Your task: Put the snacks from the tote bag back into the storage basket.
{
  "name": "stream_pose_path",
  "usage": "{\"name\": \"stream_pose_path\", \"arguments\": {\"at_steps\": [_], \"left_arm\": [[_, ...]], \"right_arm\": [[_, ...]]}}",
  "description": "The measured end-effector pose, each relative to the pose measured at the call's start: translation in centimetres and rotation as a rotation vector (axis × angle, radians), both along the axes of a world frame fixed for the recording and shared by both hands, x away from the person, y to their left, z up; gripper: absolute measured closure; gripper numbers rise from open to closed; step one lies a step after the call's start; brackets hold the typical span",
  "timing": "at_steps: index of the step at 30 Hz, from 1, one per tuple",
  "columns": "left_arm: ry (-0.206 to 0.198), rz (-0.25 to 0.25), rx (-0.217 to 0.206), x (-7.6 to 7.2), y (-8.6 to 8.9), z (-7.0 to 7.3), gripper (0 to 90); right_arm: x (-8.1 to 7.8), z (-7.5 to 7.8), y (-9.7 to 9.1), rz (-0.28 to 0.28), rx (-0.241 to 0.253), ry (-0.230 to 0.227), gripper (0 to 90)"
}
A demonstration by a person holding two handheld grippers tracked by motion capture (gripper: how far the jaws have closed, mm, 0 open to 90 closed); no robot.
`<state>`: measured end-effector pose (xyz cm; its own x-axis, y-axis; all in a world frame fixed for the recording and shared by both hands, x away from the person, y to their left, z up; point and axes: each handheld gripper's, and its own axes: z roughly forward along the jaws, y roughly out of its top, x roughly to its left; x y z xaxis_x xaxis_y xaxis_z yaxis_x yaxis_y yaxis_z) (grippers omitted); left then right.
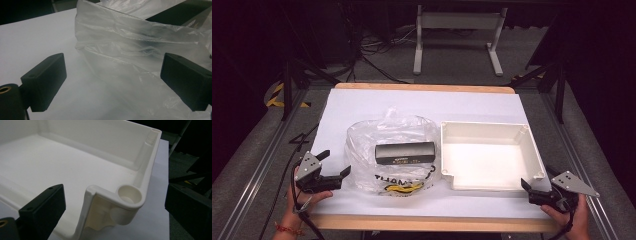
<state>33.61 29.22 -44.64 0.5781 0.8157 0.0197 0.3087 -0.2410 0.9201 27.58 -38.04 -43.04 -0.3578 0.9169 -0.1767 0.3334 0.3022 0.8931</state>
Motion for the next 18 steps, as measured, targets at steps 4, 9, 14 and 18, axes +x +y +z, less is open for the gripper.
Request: {"name": "stream_pose_path", "arguments": {"at_steps": [4, 9, 14, 18], "left_arm": [[-0.006, 0.001, -0.006, -0.15, 0.03, 0.10, 7.3], [-0.008, -0.008, -0.018, -0.07, 0.29, 0.04, 7.2], [-0.009, -0.005, -0.025, -0.11, 0.54, 0.00, 7.2], [-0.017, 0.003, -0.019, -0.31, 0.54, 0.17, 7.3]], "right_arm": [[-0.11, 0.09, 0.02, 0.000, -0.002, 0.002, 4.2], [-0.08, 0.18, 0.33, 0.020, -0.014, 0.006, 6.4], [-0.04, 0.39, 0.52, 0.033, -0.016, 0.009, 7.7], [0.00, 0.60, 0.69, 0.046, -0.018, 0.011, 9.7]]}}
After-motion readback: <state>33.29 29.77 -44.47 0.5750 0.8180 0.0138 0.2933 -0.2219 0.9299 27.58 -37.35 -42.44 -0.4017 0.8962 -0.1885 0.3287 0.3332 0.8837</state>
